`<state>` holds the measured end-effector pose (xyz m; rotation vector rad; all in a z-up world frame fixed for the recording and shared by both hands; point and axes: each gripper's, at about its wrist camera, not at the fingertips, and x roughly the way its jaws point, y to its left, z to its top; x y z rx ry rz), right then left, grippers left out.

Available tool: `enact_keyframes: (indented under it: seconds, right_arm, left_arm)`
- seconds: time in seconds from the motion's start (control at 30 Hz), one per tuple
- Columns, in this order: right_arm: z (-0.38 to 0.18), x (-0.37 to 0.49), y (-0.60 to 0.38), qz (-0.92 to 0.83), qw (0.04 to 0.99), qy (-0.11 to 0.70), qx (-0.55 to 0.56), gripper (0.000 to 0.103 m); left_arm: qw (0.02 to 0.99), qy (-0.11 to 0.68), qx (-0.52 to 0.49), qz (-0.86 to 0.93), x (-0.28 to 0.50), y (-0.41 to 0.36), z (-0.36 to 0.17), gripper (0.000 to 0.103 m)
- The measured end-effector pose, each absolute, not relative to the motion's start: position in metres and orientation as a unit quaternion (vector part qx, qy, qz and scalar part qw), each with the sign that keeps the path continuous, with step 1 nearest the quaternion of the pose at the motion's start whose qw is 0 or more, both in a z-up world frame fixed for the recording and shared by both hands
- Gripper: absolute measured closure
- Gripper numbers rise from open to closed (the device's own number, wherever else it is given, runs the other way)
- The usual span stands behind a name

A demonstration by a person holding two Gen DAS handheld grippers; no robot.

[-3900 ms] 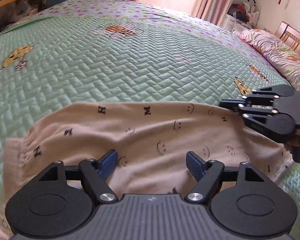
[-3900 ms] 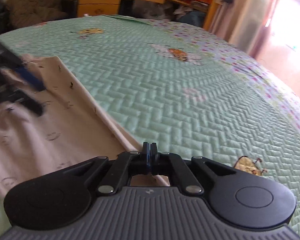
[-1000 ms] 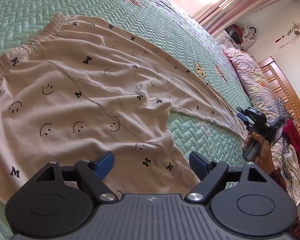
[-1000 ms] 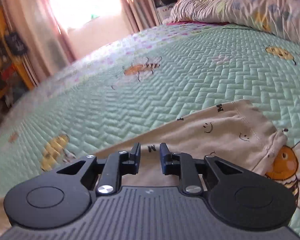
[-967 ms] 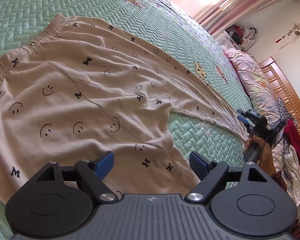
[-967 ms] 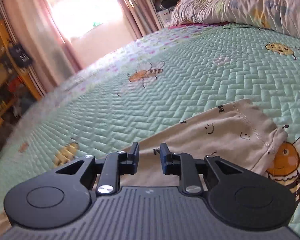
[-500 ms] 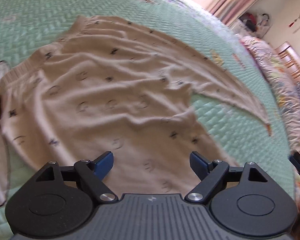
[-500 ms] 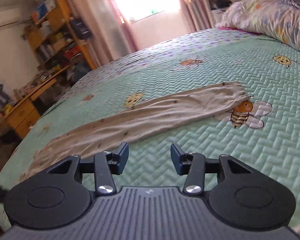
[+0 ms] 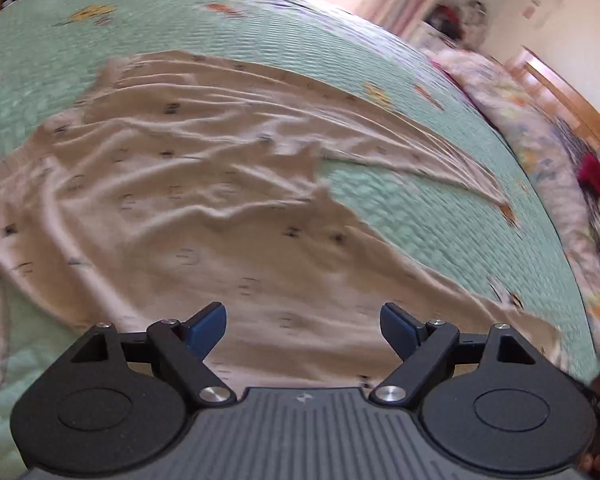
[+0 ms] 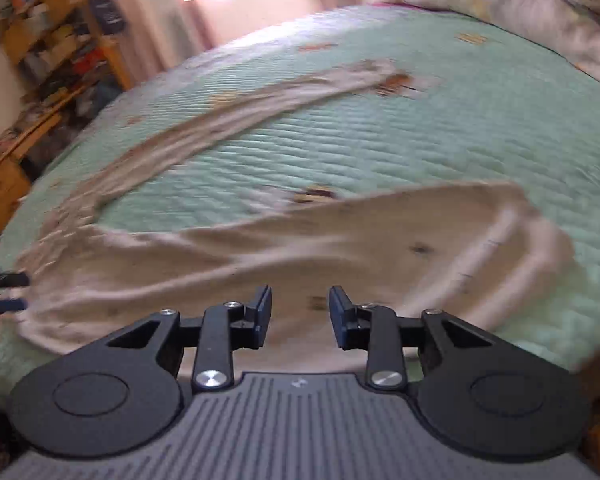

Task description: Fold clothes

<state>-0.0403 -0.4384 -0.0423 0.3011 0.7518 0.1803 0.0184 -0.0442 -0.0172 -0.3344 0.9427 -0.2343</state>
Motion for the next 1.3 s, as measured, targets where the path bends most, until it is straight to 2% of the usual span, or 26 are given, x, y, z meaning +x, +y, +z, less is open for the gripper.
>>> enact_keyframes:
  seconds: [0.2,0.27,0.43,0.5,0.53,0.57,0.63,0.7,0.8,1.03,1.23,1.3]
  right_arm:
    - [-0.07,-0.022,-0.375,0.136,0.89,0.419,0.113,0.071]
    - [-0.074,-0.043,-0.377,0.142,0.898,0.405,0.104,0.071]
    - [-0.058,-0.055,-0.397,0.129,0.888,0.422,0.131,0.072]
    - [-0.051,-0.053,-0.401,0.128,0.899,0.393,0.145,0.071]
    - [-0.05,-0.051,-0.404,0.122,0.904,0.383,0.149,0.07]
    - [-0.054,-0.048,-0.407,0.108,0.904,0.385,0.15,0.069]
    - [-0.071,-0.043,-0.416,0.076,0.889,0.424,0.158,0.071]
    - [-0.076,-0.052,-0.431,0.081,0.885,0.417,0.191,0.074]
    - [-0.069,-0.067,-0.452,0.066,0.88,0.416,0.219,0.073]
    - [-0.056,-0.093,-0.516,0.003,0.882,0.355,0.31,0.07]
    - [-0.05,-0.093,-0.509,0.011,0.899,0.327,0.29,0.067]
    - [-0.052,-0.088,-0.498,0.024,0.899,0.332,0.285,0.062]
  left_arm:
    - [0.854,0.489,-0.111,-0.139,0.011,-0.101,-0.047,0.023]
    - [0.856,0.488,-0.087,-0.144,0.002,-0.104,-0.048,0.023]
    - [0.836,0.501,-0.161,-0.155,0.008,-0.087,-0.037,0.022]
    - [0.836,0.491,-0.171,-0.175,0.008,-0.09,-0.029,0.02]
    - [0.838,0.49,-0.161,-0.179,0.008,-0.095,-0.029,0.016]
    - [0.831,0.501,-0.161,-0.179,0.01,-0.097,-0.037,0.012]
    - [0.819,0.52,-0.162,-0.179,0.013,-0.1,-0.053,0.013]
    - [0.822,0.508,-0.172,-0.19,0.011,-0.095,-0.056,0.011]
    - [0.822,0.51,-0.175,-0.183,0.01,-0.089,-0.051,0.02]
    - [0.852,0.46,-0.218,-0.123,-0.02,-0.045,-0.024,0.02]
    - [0.87,0.436,-0.228,-0.044,-0.038,-0.001,-0.008,0.019]
    - [0.866,0.434,-0.246,-0.028,-0.038,0.014,-0.006,0.019]
